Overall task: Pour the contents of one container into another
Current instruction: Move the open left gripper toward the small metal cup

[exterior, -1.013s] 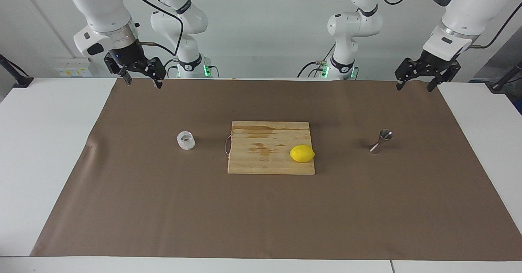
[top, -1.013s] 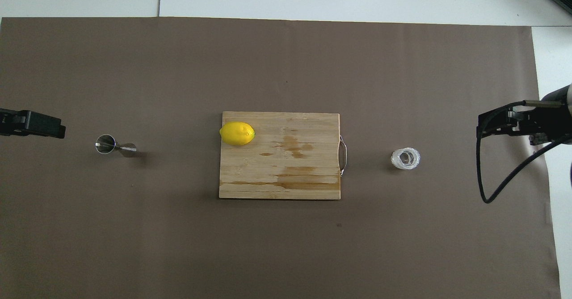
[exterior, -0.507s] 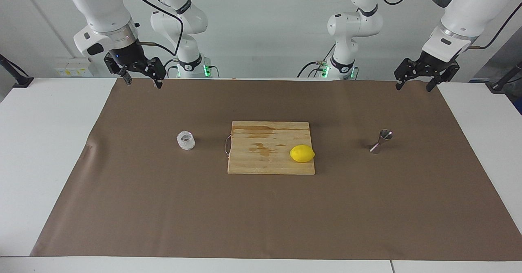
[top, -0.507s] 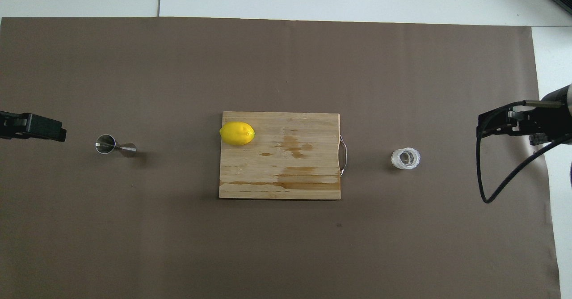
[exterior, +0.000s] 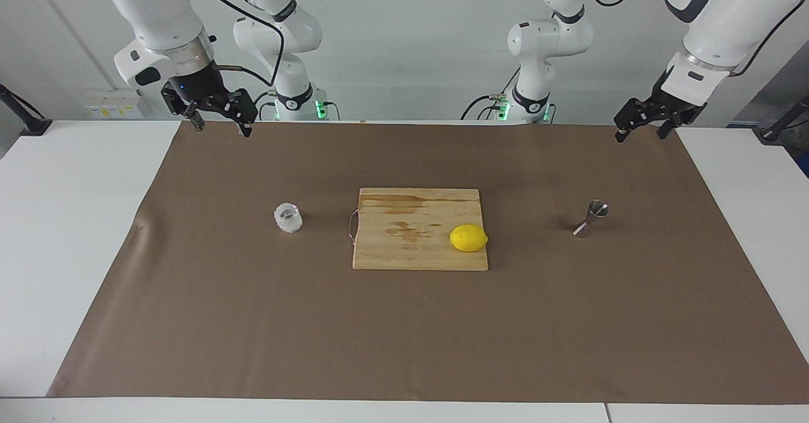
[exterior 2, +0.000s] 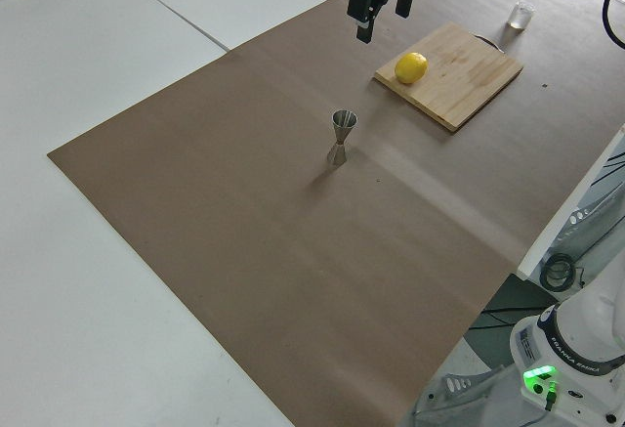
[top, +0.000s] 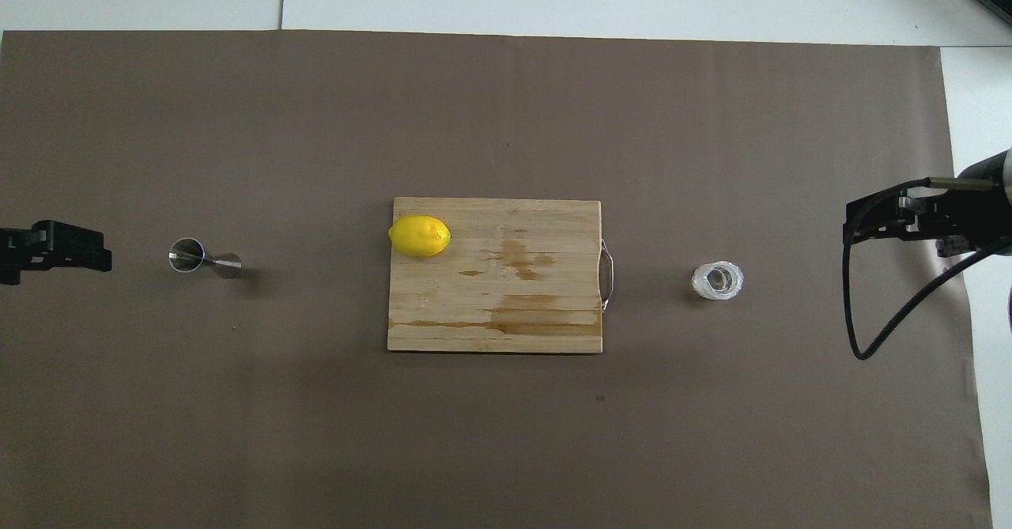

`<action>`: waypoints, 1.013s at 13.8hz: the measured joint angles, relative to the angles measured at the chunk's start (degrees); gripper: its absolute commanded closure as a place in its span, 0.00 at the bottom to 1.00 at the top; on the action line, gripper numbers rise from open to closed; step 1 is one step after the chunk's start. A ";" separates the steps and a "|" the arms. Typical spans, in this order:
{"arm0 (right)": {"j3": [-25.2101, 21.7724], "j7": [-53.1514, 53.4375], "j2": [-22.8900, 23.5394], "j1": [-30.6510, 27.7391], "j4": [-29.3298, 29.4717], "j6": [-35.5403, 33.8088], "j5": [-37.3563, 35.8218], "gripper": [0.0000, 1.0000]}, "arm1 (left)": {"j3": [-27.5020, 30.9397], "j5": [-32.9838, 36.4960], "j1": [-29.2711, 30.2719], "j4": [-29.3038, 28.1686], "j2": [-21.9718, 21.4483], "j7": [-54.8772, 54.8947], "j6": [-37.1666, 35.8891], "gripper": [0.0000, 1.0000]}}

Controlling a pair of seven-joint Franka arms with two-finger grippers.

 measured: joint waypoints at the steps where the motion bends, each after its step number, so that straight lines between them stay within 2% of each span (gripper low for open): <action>1: 0.00 0.00 0.00 0.00 0.00 0.00 0.00 0.00 | 0.02 0.00 0.15 -3.08 -1.31 -3.25 2.07 0.00; 3: 0.00 0.00 0.00 0.00 0.00 0.00 0.00 0.00 | 0.04 -0.12 0.78 -7.51 -3.19 -10.14 4.59 0.00; 7: 0.00 0.00 0.00 0.00 0.00 0.00 0.00 0.00 | 0.03 -2.15 1.61 -10.28 -2.68 -25.67 7.63 0.00; 10: 0.00 0.00 0.00 0.00 0.00 0.00 0.00 0.00 | 0.13 -4.31 2.56 -11.57 -0.24 -36.66 11.60 0.00; 14: 0.00 0.00 0.00 0.00 0.00 0.00 0.00 0.00 | 0.12 -11.79 4.53 -12.06 5.82 -47.39 19.04 0.00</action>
